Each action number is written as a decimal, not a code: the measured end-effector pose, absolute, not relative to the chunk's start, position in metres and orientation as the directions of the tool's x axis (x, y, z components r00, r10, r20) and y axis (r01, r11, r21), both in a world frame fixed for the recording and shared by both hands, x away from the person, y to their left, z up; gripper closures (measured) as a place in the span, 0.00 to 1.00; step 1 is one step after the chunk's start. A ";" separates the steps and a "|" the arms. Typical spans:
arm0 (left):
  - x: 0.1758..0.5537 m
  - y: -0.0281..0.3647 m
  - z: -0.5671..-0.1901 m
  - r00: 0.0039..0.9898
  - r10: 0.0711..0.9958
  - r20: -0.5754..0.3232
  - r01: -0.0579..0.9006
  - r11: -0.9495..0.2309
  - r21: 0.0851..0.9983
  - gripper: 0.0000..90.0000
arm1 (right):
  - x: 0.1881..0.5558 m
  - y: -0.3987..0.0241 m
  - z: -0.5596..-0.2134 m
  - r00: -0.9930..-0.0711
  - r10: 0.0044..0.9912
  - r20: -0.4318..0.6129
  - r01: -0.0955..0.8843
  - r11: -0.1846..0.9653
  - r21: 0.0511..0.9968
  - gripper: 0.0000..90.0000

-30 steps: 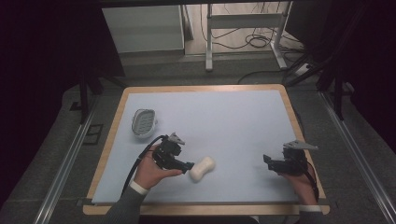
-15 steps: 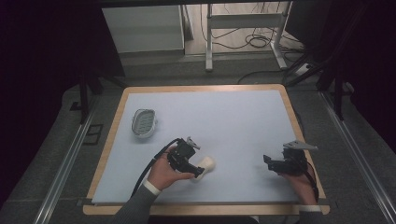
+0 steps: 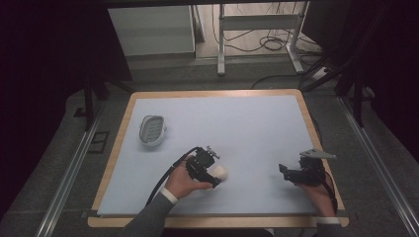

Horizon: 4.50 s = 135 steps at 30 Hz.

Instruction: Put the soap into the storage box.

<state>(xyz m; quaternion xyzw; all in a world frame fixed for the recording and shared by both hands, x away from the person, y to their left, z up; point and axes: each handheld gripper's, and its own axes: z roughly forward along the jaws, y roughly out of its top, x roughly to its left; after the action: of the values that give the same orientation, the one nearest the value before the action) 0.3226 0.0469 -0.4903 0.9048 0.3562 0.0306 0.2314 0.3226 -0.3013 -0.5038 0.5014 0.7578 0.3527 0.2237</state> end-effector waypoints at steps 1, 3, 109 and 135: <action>0.323 0.046 -0.491 0.743 0.661 -0.103 0.631 -0.641 0.437 0.32 | 0.323 -0.301 -0.504 -0.397 0.918 0.014 0.602 0.249 0.758 0.13; 0.324 0.044 -0.494 0.744 0.662 -0.089 0.629 -0.651 0.425 0.32 | 0.323 -0.301 -0.504 -0.396 0.918 0.012 0.602 0.249 0.759 0.13; 0.373 0.146 -0.458 0.596 0.792 -0.131 0.735 -0.472 0.488 0.55 | 0.325 -0.307 -0.508 -0.382 0.924 0.006 0.618 0.251 0.745 0.13; 0.402 0.181 -0.449 0.504 0.854 -0.131 0.787 -0.391 0.477 0.55 | 0.325 -0.306 -0.509 -0.385 0.923 0.008 0.618 0.251 0.745 0.13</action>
<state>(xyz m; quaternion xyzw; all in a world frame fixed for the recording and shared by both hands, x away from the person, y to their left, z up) 0.4017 0.1806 -0.4491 0.8313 0.4934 0.0675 0.2468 0.3253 -0.3063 -0.5085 0.5077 0.7587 0.3416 0.2235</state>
